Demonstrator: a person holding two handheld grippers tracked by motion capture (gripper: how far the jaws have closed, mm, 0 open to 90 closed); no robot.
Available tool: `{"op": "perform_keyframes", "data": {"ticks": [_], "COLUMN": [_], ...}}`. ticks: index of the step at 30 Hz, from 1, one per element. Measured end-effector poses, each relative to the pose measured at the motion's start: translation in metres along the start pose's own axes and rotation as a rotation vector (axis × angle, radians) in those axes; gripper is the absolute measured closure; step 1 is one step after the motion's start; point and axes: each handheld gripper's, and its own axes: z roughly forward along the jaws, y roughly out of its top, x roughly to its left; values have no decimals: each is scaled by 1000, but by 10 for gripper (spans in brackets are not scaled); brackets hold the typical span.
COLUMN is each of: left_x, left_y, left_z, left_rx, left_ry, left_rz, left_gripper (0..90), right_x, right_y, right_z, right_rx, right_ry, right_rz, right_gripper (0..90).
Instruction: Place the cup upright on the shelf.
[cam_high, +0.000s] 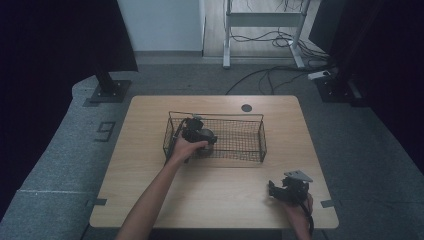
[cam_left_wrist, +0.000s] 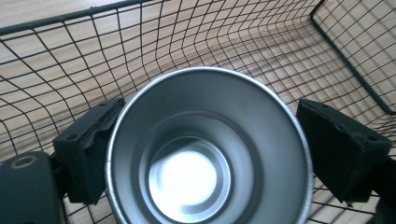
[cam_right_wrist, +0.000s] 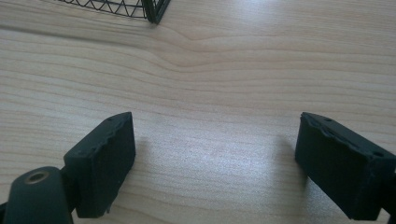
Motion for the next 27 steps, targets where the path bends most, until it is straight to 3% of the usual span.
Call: {"op": "perform_keyframes", "data": {"ticks": [13,17,26,27], "left_x": [4,1,-4,-6], "left_y": [-4,-12,-29,-34], "left_z": [-38,-55,-78,-82], "left_rx": [-118,-146,-190,-193], "left_ry": [-2,-37,-46,-47], "left_rz": [5,32,70,93], "left_gripper": [115,115,131,133], "right_x": [0,0,0,0], "right_y": [0,0,0,0], "right_z": [0,0,0,0], "right_rx": [0,0,2,2], "right_ry": [0,0,0,0], "right_rz": [0,0,0,1], "right_gripper": [121,121,121,121]}}
